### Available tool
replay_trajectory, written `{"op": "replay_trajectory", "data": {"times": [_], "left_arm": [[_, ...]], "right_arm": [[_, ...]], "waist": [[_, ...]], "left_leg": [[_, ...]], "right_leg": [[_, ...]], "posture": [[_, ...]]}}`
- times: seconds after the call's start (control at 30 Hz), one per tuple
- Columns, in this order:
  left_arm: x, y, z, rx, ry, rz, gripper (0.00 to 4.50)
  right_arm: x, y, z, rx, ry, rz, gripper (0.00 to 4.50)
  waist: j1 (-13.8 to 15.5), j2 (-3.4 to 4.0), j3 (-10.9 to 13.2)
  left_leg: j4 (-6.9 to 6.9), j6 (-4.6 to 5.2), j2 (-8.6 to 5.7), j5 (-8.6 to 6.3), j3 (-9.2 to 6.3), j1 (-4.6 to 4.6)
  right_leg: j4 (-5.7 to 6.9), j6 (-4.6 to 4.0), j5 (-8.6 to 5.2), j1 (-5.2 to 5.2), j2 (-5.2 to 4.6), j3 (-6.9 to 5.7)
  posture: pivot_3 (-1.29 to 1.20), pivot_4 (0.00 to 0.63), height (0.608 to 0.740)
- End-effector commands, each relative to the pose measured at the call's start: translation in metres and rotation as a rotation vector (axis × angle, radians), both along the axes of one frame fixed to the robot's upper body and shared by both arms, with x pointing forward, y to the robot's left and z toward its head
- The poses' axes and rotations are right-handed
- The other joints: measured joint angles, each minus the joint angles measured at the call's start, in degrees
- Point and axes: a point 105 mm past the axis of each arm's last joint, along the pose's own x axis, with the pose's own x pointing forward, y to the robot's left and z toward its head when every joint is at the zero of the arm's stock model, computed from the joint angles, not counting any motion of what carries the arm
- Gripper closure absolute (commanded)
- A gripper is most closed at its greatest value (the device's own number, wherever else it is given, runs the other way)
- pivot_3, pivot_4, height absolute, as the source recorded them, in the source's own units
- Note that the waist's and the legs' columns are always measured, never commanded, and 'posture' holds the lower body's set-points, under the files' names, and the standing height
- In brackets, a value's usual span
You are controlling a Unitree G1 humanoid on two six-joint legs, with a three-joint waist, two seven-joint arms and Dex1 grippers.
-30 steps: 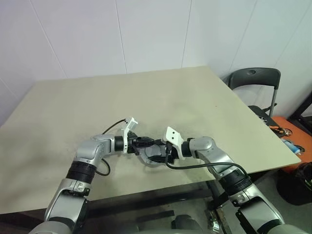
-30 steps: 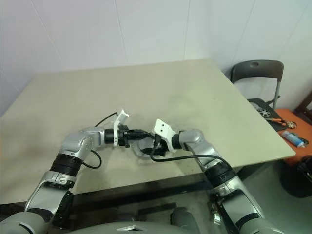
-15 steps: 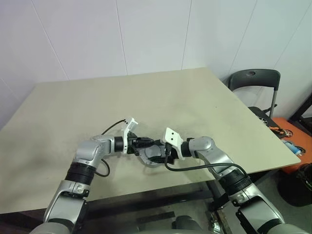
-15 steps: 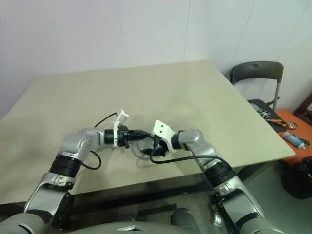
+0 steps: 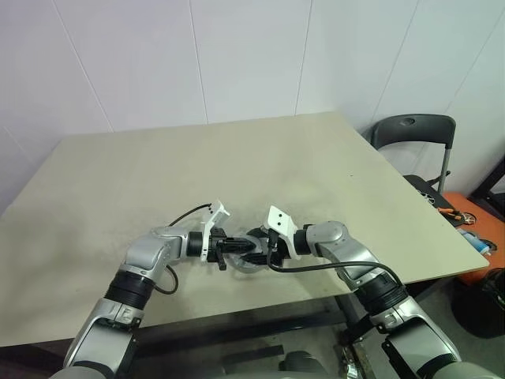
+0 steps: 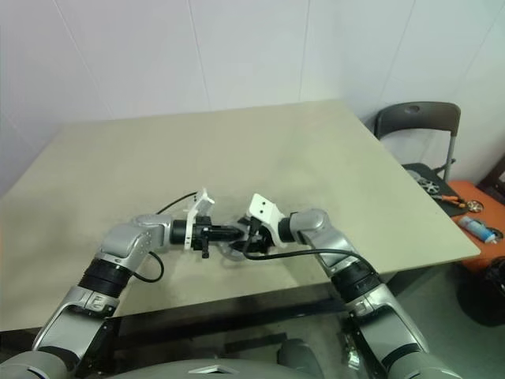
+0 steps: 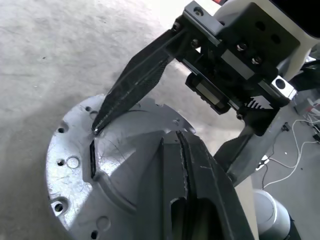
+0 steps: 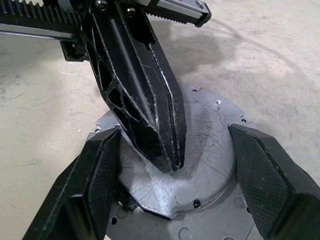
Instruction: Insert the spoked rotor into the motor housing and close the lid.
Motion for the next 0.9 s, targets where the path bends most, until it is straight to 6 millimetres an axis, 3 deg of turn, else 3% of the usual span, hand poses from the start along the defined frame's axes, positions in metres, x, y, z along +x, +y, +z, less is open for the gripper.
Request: {"op": "replay_trajectory", "data": {"times": [0.03, 0.27, 0.5, 0.63, 0.9], "left_arm": [[-0.001, 0.008, -0.022, 0.056, 0.016, 0.019, 4.49], [0.013, 0.026, -0.053, 0.135, -0.035, 0.085, 4.49], [0.001, 0.030, -0.061, 0.087, 0.004, -0.005, 4.49], [-0.013, 0.033, -0.056, 0.053, 0.004, -0.078, 4.49], [0.000, 0.039, -0.035, -0.064, -0.001, 0.008, 4.49]], "right_arm": [[-0.023, -0.044, -0.074, -0.263, 0.231, -0.099, 1.31], [-0.023, -0.043, -0.073, -0.261, 0.230, -0.097, 1.31], [-0.023, -0.043, -0.073, -0.263, 0.230, -0.098, 1.31], [-0.023, -0.043, -0.073, -0.261, 0.232, -0.097, 1.31], [-0.022, -0.041, -0.074, -0.260, 0.232, -0.092, 1.31]], "waist": [[0.03, 0.03, -0.05], [0.33, -0.06, -0.60], [0.33, 0.10, -0.88], [0.14, 0.19, -1.00], [0.33, 0.17, -0.98]], "left_leg": [[-0.02, 0.00, 0.00, 0.00, 0.00, 0.00], [0.04, 0.00, 0.00, 0.00, -0.01, 0.03], [-0.09, 0.00, -0.02, 0.00, -0.02, 0.03], [-0.12, 0.06, -0.02, -0.05, -0.02, 0.02], [-0.04, 0.04, -0.02, -0.12, -0.05, 0.03]], "right_leg": [[0.00, 0.00, 0.00, 0.00, 0.00, 0.00], [0.01, 0.00, 0.00, 0.03, 0.00, -0.01], [-0.04, 0.03, -0.01, 0.04, -0.02, -0.02], [-0.06, 0.08, -0.06, 0.03, -0.02, -0.01], [-0.03, 0.09, -0.12, 0.05, -0.05, -0.02]], "posture": [[0.00, 0.000, 0.740], [0.00, 0.000, 0.740], [0.00, 0.000, 0.740], [0.00, 0.000, 0.740], [0.00, 0.000, 0.740]]}}
